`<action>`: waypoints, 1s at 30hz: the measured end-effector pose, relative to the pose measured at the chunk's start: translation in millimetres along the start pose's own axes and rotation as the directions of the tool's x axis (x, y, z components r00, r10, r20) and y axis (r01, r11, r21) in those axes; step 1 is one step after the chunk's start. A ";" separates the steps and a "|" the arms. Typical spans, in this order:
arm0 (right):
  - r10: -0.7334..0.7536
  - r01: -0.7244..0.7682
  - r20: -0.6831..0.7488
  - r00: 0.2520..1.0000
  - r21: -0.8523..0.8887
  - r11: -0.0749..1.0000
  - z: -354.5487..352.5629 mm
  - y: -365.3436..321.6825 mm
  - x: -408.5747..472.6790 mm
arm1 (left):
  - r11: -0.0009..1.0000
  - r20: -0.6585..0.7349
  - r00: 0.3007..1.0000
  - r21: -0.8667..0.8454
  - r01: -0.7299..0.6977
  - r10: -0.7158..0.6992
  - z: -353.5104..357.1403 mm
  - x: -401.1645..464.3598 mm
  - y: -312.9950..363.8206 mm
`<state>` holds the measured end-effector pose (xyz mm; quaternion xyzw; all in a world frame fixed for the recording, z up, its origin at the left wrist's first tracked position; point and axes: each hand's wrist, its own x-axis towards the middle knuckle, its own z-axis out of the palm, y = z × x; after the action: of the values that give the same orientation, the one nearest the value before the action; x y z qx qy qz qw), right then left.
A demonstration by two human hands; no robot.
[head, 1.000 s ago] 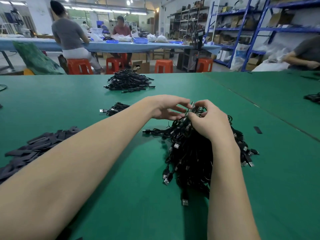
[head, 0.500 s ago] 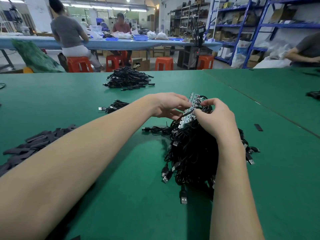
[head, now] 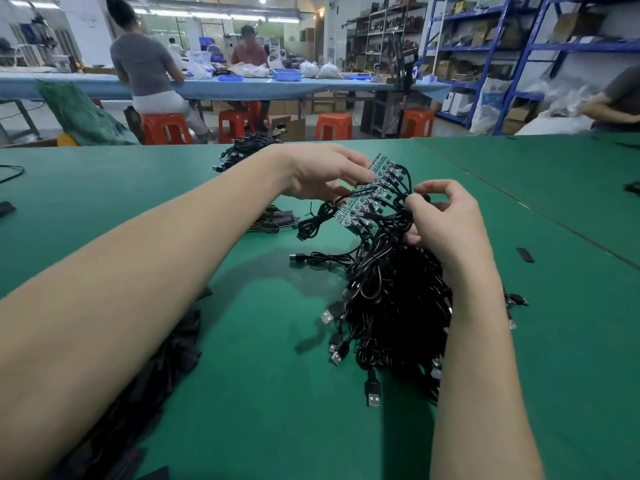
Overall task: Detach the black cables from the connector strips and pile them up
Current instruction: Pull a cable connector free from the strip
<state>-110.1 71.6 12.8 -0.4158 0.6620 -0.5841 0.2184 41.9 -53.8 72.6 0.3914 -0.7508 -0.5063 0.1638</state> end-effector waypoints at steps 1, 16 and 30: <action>-0.003 0.003 0.004 1.000 0.013 1.000 -0.1 -0.9 -0.4 | 1.000 0.020 1.000 0.004 -0.013 0.013 -3.3 -0.4 -0.8; -0.158 0.157 0.244 0.957 0.020 0.987 19.9 -24.2 -12.2 | 0.996 0.052 0.995 -0.030 -0.079 0.080 -65.4 -60.5 -11.9; 0.266 -0.143 0.897 0.354 -0.230 0.963 21.0 -12.3 -34.2 | 0.982 0.347 0.925 0.156 0.106 -0.155 -57.1 -107.6 -96.3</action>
<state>-71.0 87.1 13.2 -0.5948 0.5066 -0.1847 0.5962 188.0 -26.2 28.0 0.3520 -0.7726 -0.5271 -0.0361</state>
